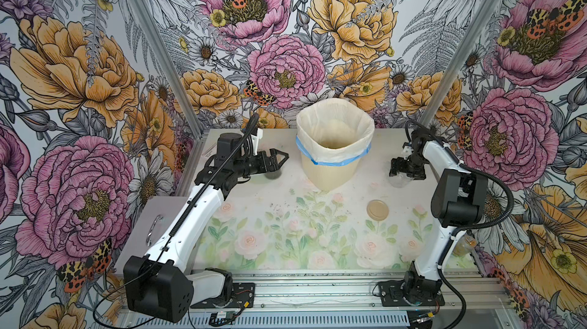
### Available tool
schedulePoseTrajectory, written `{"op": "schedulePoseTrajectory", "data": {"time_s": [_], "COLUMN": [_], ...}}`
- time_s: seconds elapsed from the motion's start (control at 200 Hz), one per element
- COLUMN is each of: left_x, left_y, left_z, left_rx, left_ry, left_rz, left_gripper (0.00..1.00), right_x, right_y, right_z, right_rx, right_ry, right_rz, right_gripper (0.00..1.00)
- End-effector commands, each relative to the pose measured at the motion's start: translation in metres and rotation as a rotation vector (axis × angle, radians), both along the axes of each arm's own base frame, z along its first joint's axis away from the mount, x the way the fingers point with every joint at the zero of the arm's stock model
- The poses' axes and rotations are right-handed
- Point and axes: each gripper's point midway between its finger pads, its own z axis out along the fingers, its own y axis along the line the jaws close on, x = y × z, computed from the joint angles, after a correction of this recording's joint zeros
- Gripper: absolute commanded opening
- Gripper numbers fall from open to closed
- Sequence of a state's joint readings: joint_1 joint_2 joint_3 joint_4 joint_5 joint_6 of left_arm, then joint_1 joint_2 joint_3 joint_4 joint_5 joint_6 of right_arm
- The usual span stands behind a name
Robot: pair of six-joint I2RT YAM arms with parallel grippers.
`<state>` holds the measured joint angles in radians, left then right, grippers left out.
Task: Empty moldy tea leaves from jars
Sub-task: Place the jar at the center of the board.
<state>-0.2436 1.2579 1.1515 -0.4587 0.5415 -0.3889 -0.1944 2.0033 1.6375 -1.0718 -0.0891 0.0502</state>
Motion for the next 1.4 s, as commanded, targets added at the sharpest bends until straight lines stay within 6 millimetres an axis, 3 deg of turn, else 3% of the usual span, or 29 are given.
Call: {"op": "schedulePoseTrajectory", "data": {"time_s": [0.0, 0.165, 0.33, 0.48, 0.636, 0.771, 1.061, 1.236, 1.396], "left_x": [0.002, 0.002, 0.001, -0.002, -0.003, 0.002, 0.017, 0.029, 0.051], "left_y": [-0.001, -0.004, -0.007, -0.008, -0.008, -0.009, -0.02, -0.041, -0.054], "left_z": [-0.001, 0.002, 0.004, 0.005, 0.007, 0.006, 0.012, 0.026, 0.037], "left_rx": [0.019, 0.012, 0.008, 0.004, 0.005, 0.016, 0.046, 0.077, 0.036], "left_ry": [-0.024, -0.024, -0.024, -0.021, -0.029, -0.026, -0.041, -0.09, -0.068], "left_rz": [0.004, 0.003, -0.001, -0.003, 0.003, 0.022, 0.051, 0.048, 0.097], "left_gripper": [0.99, 0.99, 0.99, 0.99, 0.99, 0.99, 0.99, 0.99, 0.99], "right_x": [0.0, 0.001, 0.004, 0.008, 0.017, 0.024, 0.019, 0.009, 0.001], "right_y": [-0.003, 0.001, 0.004, 0.007, 0.011, 0.015, 0.012, 0.003, 0.012], "right_z": [0.003, -0.008, -0.012, -0.015, -0.006, 0.012, 0.047, 0.096, 0.15], "right_rx": [-0.038, -0.027, -0.015, -0.004, 0.008, 0.032, -0.007, -0.079, -0.047], "right_ry": [0.027, 0.066, 0.09, 0.103, 0.07, 0.016, -0.035, -0.14, -0.281], "right_rz": [0.034, 0.057, 0.07, 0.071, 0.06, 0.047, 0.043, 0.01, -0.023], "right_gripper": [0.55, 0.57, 0.67, 0.7, 0.83, 0.99, 1.0, 1.0, 1.0]}}
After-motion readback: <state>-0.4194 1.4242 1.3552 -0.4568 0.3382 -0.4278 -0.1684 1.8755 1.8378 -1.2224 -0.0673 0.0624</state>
